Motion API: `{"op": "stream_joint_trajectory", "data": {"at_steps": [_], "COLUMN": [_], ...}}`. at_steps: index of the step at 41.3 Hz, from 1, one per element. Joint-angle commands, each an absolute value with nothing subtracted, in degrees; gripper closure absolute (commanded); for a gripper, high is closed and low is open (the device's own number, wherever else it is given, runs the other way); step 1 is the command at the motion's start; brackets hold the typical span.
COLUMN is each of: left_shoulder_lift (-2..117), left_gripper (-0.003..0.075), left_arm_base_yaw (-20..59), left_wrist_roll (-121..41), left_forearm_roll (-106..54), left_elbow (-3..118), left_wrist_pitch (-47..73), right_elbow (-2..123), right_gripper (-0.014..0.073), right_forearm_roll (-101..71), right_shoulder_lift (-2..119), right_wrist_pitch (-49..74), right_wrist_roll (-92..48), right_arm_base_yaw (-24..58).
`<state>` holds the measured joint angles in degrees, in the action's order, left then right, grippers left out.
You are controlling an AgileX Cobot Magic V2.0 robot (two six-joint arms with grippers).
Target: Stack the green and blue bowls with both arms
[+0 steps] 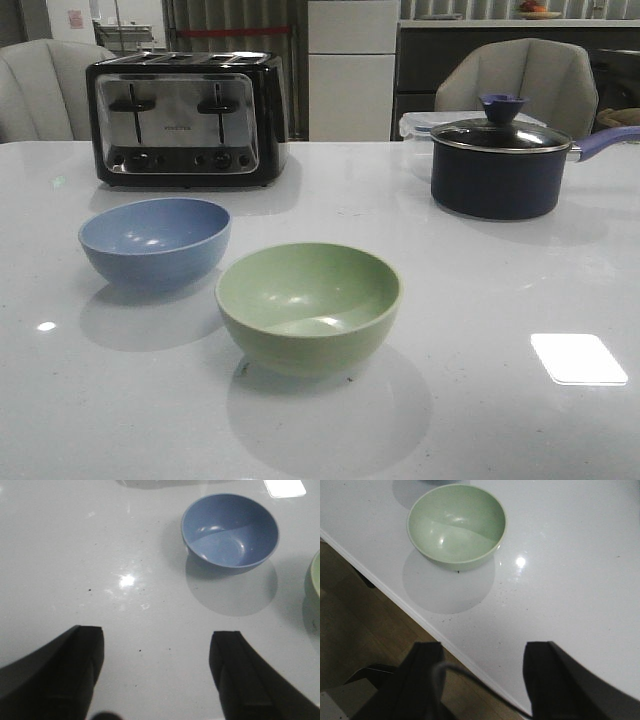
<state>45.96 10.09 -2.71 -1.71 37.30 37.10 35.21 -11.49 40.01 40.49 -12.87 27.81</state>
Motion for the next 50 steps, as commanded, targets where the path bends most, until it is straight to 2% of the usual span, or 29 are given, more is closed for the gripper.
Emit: {"op": "stream_joint_trajectory", "data": {"at_steps": [1, 31, 46, 50], "left_shoulder_lift": [51.1, 95.1, 106.09, 106.93], "left_gripper": [0.0211, 0.0211, 0.0213, 0.0264], "left_arm_base_yaw": [12.6, 14.07, 14.07, 14.07], "left_wrist_roll": [-2.84, -2.84, -2.73, -2.73], "left_forearm_roll": [-2.43, -2.67, -3.45, -3.53], "left_elbow": [41.62, 66.84, 74.67, 74.91], "left_wrist_pitch": [31.96, 27.06, 26.5, 26.5], "right_elbow": [36.73, 36.73, 36.73, 36.73], "right_gripper": [0.0126, 0.0126, 0.0126, 0.0126], "right_forearm_roll": [-11.87, -11.87, -11.87, -11.87], "right_shoulder_lift": [39.71, 39.71, 39.71, 39.71], "right_wrist_pitch": [36.86, 36.91, 37.04, 37.04], "right_wrist_roll": [-13.6, -13.6, -13.6, -13.6], "right_arm_base_yaw": [27.79, 27.79, 27.79, 27.79]}}
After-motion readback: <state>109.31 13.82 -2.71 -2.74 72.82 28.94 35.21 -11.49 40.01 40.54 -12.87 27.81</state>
